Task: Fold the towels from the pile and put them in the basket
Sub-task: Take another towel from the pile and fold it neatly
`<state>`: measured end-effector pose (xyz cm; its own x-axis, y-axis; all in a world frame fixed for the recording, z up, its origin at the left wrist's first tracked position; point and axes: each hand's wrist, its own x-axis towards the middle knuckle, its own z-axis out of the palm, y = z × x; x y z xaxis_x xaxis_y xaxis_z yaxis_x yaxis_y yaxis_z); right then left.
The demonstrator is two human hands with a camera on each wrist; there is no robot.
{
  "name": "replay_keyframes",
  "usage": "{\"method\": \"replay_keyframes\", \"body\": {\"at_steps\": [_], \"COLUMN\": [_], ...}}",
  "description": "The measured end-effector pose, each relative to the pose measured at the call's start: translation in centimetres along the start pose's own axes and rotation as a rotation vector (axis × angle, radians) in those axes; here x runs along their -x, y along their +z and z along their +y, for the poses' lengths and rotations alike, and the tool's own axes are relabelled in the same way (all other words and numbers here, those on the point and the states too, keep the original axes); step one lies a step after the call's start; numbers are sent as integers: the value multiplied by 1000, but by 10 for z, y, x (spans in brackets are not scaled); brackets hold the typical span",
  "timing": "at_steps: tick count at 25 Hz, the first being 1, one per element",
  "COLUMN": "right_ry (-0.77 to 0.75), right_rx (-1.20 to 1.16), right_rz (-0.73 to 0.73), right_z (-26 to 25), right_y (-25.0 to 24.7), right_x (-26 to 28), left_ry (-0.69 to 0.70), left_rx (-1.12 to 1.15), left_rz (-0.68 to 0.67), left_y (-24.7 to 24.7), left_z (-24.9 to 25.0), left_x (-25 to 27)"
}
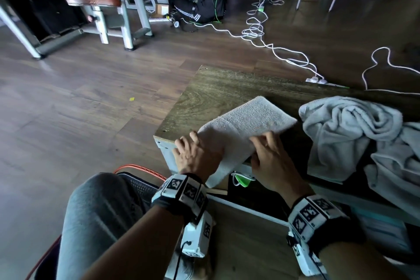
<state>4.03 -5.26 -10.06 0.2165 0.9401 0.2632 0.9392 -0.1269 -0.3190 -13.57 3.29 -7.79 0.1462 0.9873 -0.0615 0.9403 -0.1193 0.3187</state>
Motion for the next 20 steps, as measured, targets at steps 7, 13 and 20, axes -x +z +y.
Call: {"method": "replay_keyframes", "body": {"at_steps": [7,13,20], "right_ry": [36,75,-15], "right_rx": [-211,-228,-321], "right_rz": [-158,-156,30], "right_z": [8,-2,-9], "right_y": [2,-2,-5], "right_x": [34,30,30], "left_ry": [-15,-93,-157], "left_rx": [480,1244,1565], "left_rz": [-83,-280,-571], "left_y": [-16,-30,-56], "left_z": [7,19,25], "left_x": [-2,3,3]}}
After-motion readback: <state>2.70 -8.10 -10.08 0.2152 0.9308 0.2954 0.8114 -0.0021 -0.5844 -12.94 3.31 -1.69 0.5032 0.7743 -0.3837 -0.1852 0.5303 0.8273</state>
